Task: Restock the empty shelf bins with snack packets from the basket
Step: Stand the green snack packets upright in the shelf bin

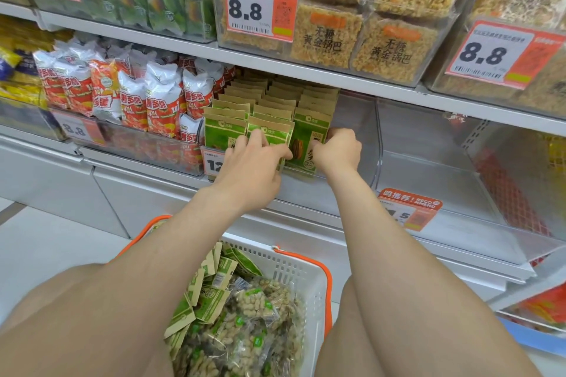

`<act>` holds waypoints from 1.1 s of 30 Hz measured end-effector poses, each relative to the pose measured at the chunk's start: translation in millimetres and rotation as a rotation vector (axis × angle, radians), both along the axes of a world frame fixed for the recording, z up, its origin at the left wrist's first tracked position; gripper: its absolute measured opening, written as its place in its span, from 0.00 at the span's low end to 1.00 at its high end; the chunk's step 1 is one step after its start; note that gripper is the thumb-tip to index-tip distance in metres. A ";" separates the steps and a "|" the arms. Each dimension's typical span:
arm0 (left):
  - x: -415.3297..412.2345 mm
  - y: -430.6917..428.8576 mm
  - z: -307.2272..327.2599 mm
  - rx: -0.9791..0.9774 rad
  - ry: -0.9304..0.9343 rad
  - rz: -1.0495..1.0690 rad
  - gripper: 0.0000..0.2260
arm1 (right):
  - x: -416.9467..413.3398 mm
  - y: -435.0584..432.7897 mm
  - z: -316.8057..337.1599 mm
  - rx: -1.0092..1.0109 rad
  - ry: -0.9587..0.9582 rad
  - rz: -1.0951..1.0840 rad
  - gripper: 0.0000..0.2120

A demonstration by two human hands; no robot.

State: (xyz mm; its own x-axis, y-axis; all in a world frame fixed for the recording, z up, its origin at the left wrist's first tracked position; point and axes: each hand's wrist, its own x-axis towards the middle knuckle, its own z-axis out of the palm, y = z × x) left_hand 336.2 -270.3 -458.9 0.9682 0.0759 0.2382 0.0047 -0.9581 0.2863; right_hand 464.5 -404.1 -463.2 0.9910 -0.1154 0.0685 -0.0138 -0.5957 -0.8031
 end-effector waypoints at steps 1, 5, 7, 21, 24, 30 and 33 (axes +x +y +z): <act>-0.1 0.7 0.2 0.001 0.001 -0.008 0.22 | 0.2 -0.1 0.8 0.027 -0.001 -0.016 0.11; -2.3 3.3 1.6 -0.001 0.014 -0.047 0.22 | 1.2 -2.9 0.9 0.059 -0.005 -0.020 0.13; -4.9 4.8 2.7 -0.021 0.018 -0.078 0.22 | 0.0 -5.5 1.4 0.032 0.015 -0.002 0.16; -29.3 29.6 -0.3 0.007 0.128 -0.099 0.06 | -84.0 -5.4 23.9 -0.236 -0.451 0.348 0.09; -35.7 38.7 -7.9 0.075 0.315 -0.069 0.08 | -103.8 4.6 18.2 -0.258 -0.435 0.491 0.07; -45.8 60.8 -31.2 0.192 0.624 0.014 0.17 | -123.7 29.6 -3.9 -0.471 -0.250 0.748 0.06; -51.1 73.0 -46.4 0.252 0.760 0.052 0.16 | -131.5 42.5 -16.9 -0.649 -0.175 0.815 0.07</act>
State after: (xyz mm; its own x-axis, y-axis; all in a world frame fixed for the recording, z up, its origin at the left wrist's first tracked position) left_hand 285.2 -197.4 -505.3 0.8694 0.1567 -0.4687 0.1573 -0.9868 -0.0383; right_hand 333.0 -361.6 -480.1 0.7228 0.6905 0.0284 0.6689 -0.6888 -0.2795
